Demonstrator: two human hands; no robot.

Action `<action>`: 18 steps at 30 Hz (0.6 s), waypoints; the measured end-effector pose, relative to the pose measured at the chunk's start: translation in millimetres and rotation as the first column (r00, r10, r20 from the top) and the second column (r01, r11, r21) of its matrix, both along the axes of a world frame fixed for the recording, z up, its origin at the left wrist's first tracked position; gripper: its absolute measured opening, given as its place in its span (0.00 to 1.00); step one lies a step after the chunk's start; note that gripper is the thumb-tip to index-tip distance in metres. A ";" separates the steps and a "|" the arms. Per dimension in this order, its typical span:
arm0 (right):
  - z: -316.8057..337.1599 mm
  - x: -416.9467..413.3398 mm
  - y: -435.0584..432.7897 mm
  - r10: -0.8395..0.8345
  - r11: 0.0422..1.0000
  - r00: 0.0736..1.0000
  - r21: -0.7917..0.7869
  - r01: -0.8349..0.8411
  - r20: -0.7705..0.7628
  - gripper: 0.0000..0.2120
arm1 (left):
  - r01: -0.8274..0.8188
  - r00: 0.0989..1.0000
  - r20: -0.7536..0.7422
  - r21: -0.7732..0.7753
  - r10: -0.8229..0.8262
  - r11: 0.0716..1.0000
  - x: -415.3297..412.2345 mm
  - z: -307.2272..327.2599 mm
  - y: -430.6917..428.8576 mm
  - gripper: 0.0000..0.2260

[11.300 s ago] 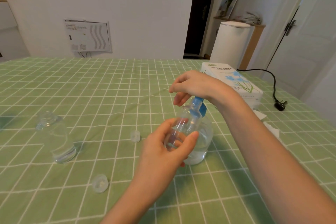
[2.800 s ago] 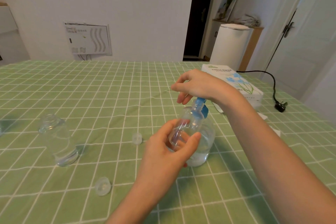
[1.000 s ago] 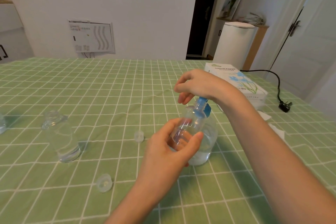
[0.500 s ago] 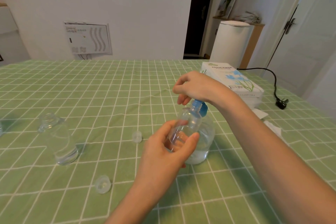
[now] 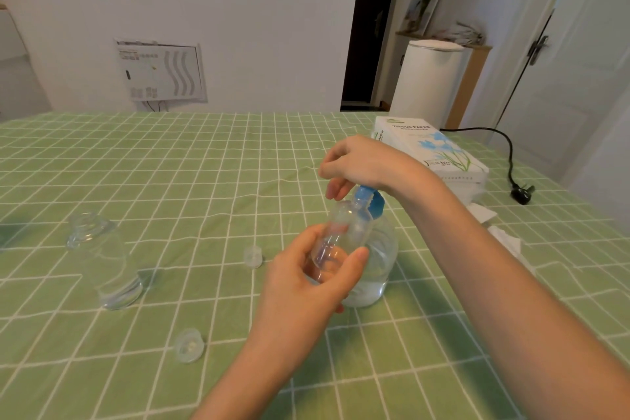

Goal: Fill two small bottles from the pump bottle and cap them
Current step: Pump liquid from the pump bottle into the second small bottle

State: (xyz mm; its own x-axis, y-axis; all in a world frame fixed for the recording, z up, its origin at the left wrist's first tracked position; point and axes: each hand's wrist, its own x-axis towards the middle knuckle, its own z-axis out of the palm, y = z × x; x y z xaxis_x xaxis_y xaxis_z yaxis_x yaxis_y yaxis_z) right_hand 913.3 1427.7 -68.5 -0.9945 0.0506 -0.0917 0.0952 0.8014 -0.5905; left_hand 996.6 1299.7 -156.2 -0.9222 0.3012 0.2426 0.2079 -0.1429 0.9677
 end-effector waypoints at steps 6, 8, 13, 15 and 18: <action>-4.0 -0.2 0.2 -0.012 1.000 1.000 -0.003 0.013 0.001 0.11 | 0.008 1.000 0.000 -0.008 -0.008 1.000 -0.3 -2.6 -0.5 0.11; -2.4 1.0 0.3 -0.016 1.000 1.000 -0.002 0.016 -0.011 0.13 | 0.004 1.000 -0.011 -0.012 -0.004 1.000 0.4 -1.7 -0.5 0.15; 5.2 1.1 2.3 -0.037 0.999 0.999 0.028 0.038 -0.036 0.16 | -0.011 1.000 -0.026 -0.021 0.011 1.000 0.1 0.6 2.1 0.13; 7.4 0.6 1.9 -0.027 0.999 0.999 0.039 0.029 -0.030 0.15 | -0.018 1.000 -0.022 -0.024 0.018 1.000 -0.6 0.8 3.1 0.10; 6.4 0.0 1.0 -0.018 0.999 1.000 0.026 0.018 -0.015 0.10 | -0.010 1.000 -0.004 -0.006 0.010 1.000 -1.2 1.6 2.7 0.10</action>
State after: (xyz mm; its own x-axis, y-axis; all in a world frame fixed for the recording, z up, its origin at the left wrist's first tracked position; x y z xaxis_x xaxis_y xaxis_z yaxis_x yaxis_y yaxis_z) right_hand 913.4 1428.7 -62.1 -0.9947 0.0705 -0.0752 0.1009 0.8150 -0.5707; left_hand 995.4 1302.4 -154.6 -0.9242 0.2937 0.2443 0.2130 -0.1346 0.9677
